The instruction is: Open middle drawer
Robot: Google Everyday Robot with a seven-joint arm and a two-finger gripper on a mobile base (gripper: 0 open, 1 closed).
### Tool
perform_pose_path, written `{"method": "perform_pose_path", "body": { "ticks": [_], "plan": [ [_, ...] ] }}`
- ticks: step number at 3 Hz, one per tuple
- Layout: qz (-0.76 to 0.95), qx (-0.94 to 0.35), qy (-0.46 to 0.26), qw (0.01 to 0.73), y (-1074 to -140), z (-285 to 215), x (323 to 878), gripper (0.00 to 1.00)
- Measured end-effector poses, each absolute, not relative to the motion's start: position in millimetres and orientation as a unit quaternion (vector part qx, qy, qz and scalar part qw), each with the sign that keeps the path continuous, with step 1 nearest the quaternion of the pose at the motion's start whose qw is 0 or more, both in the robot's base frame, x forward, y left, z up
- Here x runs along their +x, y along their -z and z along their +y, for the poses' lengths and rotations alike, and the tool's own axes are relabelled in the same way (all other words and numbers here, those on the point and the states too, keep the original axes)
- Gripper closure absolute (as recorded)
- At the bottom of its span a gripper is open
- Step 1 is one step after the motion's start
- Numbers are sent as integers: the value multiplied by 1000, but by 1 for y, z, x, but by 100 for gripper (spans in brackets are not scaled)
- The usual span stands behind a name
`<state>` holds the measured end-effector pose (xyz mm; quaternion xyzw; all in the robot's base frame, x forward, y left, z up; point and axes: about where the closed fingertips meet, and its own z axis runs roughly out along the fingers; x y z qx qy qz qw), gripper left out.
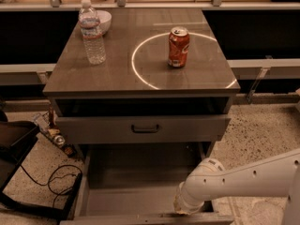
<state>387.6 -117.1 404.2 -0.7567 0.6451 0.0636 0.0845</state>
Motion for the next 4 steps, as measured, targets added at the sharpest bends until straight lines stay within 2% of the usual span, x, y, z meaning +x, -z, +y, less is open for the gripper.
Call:
{"method": "perform_pose_path", "body": {
  "ticks": [3,4],
  "plan": [
    [645,-757,-66,83,-402,-117,385,12],
    [644,-757,-66,82,-402,-117,385,0]
  ]
}}
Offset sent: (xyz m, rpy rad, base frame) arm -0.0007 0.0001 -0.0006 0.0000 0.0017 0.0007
